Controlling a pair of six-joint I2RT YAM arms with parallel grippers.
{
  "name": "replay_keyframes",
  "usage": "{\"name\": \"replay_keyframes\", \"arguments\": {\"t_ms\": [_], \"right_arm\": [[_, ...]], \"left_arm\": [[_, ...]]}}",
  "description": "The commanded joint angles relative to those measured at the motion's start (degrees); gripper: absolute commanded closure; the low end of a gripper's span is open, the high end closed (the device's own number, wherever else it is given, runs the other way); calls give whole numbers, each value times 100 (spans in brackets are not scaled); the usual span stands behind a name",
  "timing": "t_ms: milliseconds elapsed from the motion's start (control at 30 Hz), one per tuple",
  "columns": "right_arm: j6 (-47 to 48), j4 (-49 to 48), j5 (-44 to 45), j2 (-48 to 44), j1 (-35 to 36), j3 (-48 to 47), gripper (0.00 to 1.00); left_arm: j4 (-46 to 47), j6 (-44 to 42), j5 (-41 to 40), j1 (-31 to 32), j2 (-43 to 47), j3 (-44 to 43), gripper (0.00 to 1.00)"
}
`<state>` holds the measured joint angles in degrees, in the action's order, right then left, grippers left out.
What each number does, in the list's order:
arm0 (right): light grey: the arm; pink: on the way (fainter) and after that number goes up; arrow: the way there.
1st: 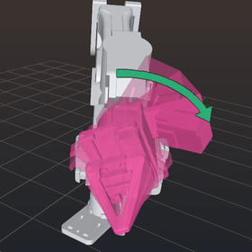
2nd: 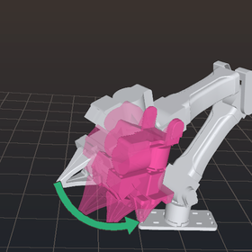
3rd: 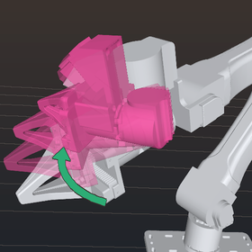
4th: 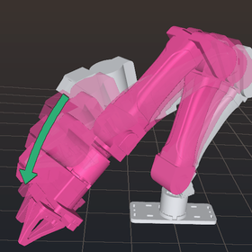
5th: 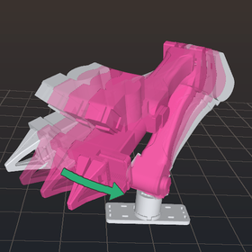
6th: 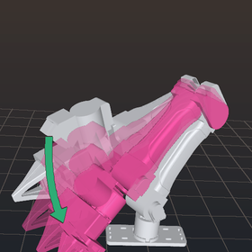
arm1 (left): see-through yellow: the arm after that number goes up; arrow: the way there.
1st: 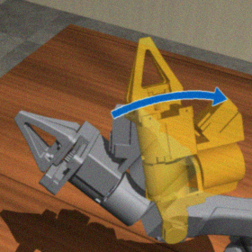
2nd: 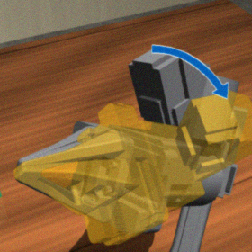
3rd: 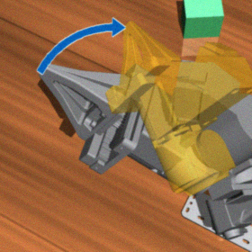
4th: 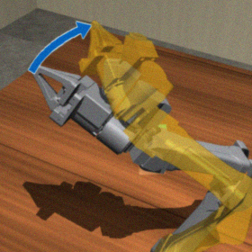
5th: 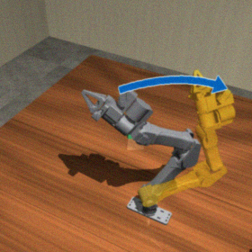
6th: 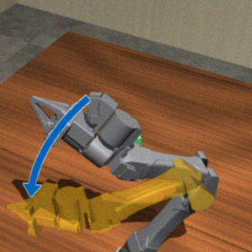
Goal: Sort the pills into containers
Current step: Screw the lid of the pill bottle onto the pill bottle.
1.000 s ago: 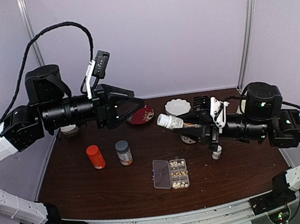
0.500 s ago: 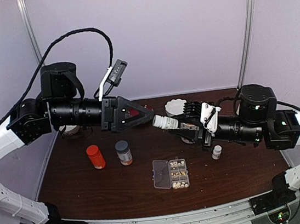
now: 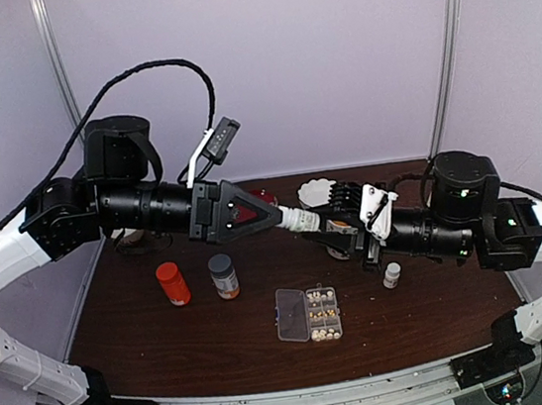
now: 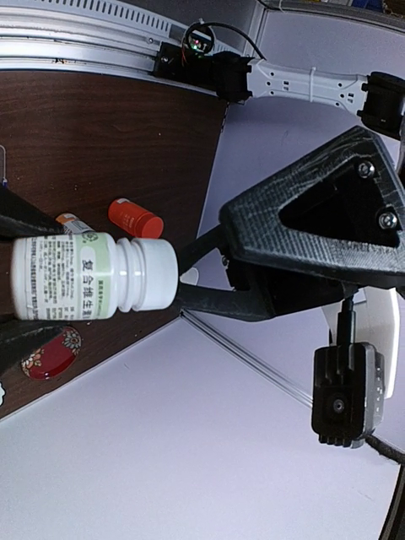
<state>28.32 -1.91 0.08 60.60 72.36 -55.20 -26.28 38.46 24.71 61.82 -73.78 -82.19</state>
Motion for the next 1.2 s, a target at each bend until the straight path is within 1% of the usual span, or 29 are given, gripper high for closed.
{"name": "replay_keyframes", "arguments": {"t_ms": [0, 33, 433, 500, 567, 600, 667, 767, 1000, 1167], "right_arm": [[16, -114, 81, 69, 37, -225, 100], [1, -107, 69, 82, 41, -235, 100], [-1, -49, 99, 148, 61, -255, 100], [-1, -31, 100, 158, 59, -254, 100], [-1, -16, 98, 163, 69, -254, 100], [-1, 4, 89, 169, 73, -254, 100], [0, 29, 87, 172, 75, -254, 100], [-10, 62, 93, 172, 85, -250, 100], [-10, 73, 115, 198, 83, -254, 100], [-19, 60, 124, 215, 88, -281, 100]], "left_arm": [[61, 55, 172, -37, -87, -179, 29], [60, 56, 203, -31, -97, -175, 30], [-4, 31, 337, -31, -214, -244, 61], [-46, 22, 303, -34, -220, -261, 61], [-54, 18, 308, -37, -220, -270, 50], [-53, 21, 300, -35, -215, -271, 46], [-53, 14, 260, -33, -193, -271, 46], [-65, 8, 232, -38, -181, -271, 56], [-102, -4, 272, -30, -218, -281, 71], [-114, -33, 290, -38, -242, -288, 85]]}}
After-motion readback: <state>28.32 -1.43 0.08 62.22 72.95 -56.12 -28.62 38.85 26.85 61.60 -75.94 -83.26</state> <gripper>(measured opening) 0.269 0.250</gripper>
